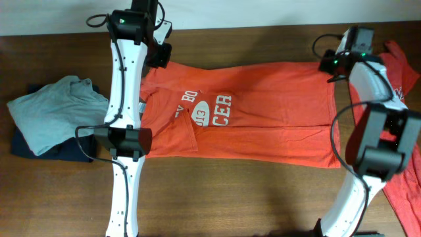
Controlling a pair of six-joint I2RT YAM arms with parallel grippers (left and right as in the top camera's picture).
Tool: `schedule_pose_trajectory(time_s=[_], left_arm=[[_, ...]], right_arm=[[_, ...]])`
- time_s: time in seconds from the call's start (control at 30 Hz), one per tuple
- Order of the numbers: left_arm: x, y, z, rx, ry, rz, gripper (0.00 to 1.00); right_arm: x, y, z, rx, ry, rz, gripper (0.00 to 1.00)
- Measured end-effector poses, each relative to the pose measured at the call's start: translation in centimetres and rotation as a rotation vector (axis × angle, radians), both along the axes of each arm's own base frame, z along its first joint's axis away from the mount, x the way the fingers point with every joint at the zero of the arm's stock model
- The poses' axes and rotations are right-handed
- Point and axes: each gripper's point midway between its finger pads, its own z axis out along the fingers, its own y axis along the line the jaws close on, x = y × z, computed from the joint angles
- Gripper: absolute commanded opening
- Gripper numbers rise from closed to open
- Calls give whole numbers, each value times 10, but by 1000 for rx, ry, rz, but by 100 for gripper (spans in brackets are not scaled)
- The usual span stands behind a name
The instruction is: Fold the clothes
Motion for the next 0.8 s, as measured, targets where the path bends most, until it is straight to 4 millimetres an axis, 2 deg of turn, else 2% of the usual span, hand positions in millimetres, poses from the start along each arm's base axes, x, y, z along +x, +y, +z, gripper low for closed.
schedule_pose_trajectory(time_s=[0.07,0.1,0.17,0.2,0.27,0.37,0.53,0.8], left_arm=[[0,2,2,11,-6,4,7],[0,3,3,15,-7,5,8],[0,4,4,20,-10,8,9],[0,5,4,20,-9,9,10],[0,6,4,21,-9,11,10],[0,7,4,27,-11,2,7],[0,7,4,35,-12,-20,0],[-3,4,5,15,2,-31,1]], right_arm=[[-18,4,38,-2,-1,2,4],[-27,6,47,0,18,1,4],[-61,10,58,5,115,-11,4],[-68,11,58,8,136,-13,4],[-99,13,50,20,263,-26,4],[-123,14,42,26,363,-33,4],[-143,9,38,-9,452,-46,4],[-158,8,36,-22,514,-48,4]])
